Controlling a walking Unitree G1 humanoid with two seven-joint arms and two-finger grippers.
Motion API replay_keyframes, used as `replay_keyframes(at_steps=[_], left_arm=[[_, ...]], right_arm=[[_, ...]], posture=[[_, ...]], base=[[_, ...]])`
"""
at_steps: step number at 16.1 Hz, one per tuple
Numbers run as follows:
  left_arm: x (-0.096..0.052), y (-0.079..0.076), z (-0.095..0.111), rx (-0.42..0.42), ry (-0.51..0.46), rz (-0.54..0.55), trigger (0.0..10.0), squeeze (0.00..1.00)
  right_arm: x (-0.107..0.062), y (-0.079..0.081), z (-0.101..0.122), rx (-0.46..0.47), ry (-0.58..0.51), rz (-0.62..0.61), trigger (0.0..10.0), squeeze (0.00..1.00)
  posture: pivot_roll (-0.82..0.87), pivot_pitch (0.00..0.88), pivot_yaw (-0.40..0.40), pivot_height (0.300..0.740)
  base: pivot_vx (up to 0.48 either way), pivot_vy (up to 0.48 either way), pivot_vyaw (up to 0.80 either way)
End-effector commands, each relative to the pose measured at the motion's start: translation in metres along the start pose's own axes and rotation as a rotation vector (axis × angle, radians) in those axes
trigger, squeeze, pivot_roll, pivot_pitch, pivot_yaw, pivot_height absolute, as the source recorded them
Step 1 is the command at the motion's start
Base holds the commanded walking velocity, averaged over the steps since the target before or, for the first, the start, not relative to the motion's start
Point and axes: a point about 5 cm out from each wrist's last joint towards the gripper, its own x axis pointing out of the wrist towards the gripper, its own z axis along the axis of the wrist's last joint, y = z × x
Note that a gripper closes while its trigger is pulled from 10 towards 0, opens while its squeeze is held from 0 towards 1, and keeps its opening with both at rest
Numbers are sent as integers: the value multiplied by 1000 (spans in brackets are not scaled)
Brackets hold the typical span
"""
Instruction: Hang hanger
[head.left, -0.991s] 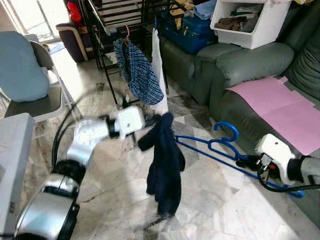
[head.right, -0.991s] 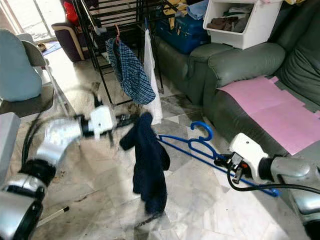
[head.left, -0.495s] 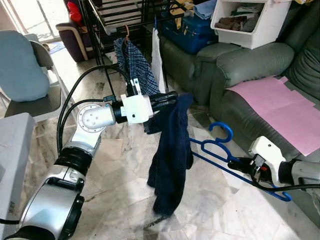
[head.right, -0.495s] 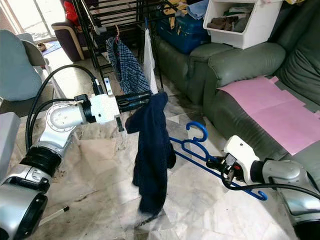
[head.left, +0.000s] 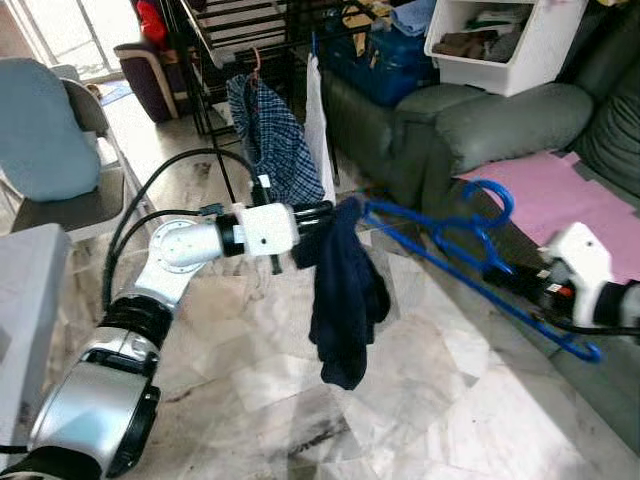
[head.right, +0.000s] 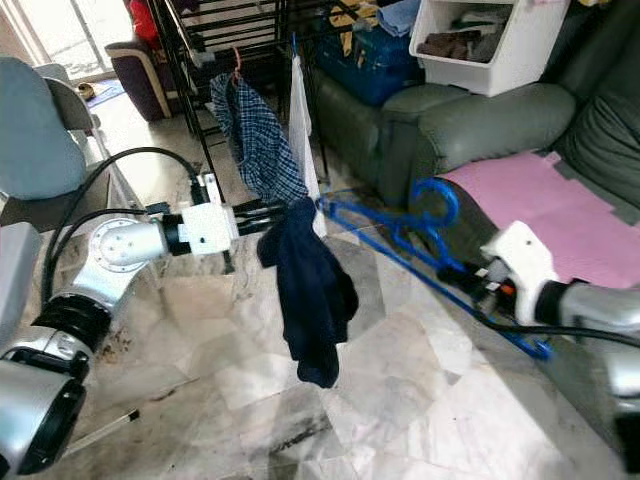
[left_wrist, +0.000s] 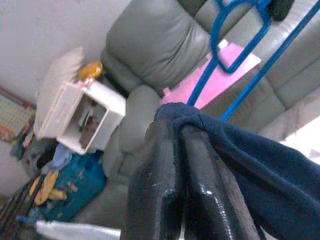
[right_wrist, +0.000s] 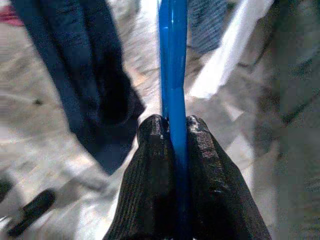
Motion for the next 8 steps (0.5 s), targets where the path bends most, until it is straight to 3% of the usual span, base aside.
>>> replay_keyframes(at_steps=[1, 4, 8], left_arm=[[0, 10, 5, 47, -6, 12, 10000, 0], [-2, 8, -1, 56, 29, 2, 10000, 0], [-4, 7, -5, 53, 60, -9, 10000, 0]], right_arm=[[-10, 0, 9, 6, -20, 58, 10000, 0], [-22, -2, 9, 17, 13, 89, 10000, 0], [-26, 3, 11, 32, 21, 146, 10000, 0]], posture=[[-114, 0, 57, 740], [-115, 0, 56, 740], [-114, 0, 56, 740]], base=[[0, 0, 0], [0, 0, 0], [0, 0, 0]])
